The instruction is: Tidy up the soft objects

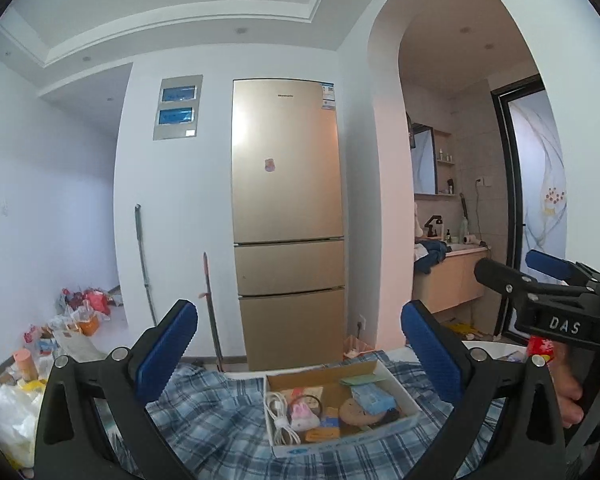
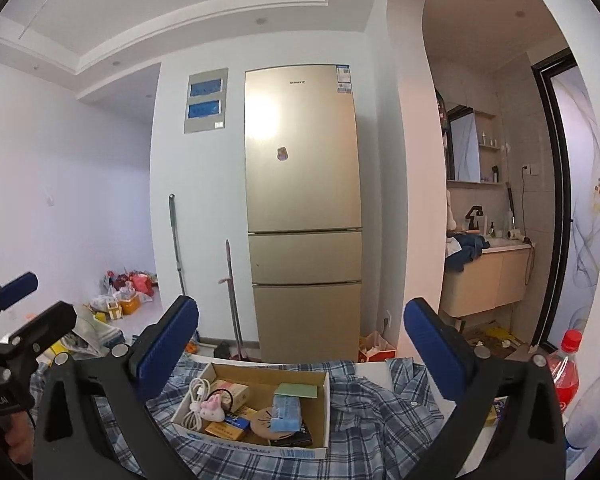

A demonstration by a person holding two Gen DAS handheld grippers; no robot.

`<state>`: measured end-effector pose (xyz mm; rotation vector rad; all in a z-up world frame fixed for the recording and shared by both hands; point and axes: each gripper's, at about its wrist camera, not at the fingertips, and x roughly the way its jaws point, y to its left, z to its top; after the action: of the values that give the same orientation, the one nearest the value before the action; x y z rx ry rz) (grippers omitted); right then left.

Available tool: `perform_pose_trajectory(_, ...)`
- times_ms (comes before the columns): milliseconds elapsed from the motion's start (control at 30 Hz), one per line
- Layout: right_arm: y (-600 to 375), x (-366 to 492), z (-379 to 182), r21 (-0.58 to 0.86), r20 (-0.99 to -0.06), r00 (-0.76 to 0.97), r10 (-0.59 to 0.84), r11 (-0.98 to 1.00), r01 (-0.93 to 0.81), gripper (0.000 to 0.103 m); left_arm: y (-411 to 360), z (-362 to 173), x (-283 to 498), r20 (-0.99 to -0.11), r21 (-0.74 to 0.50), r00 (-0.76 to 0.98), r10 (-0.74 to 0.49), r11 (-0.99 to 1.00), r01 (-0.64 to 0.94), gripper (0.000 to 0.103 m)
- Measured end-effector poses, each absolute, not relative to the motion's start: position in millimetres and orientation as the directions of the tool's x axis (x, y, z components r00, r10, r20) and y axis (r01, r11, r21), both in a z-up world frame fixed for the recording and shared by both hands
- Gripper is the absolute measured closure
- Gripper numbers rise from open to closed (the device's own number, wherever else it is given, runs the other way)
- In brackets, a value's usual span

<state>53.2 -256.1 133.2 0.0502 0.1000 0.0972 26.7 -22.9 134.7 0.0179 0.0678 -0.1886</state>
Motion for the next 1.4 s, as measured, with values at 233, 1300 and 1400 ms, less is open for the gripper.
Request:
perform_pose_trajectory(233,-258,32,125,0.062,-0.064,0.993,0.094,0.994,-0.090,0.000,-19,114,2,-0.069,0.020,0.984,-0.165,0.986,0.166,0.000)
perform_pose_trajectory(1300,-241,5,46,-0.022,0.036,0.994,0.098,0.995,-0.098,0.000,-14,43,-2,-0.072,0.019,0.983,-0.169,0.985,0.171,0.000)
perform_pose_trajectory(1400,-245,6,31,-0.025,0.069,0.995,0.079,0.997,-0.077,0.000,-16,22,-4,-0.039,0.044,0.991,-0.127,0.991,0.129,0.000)
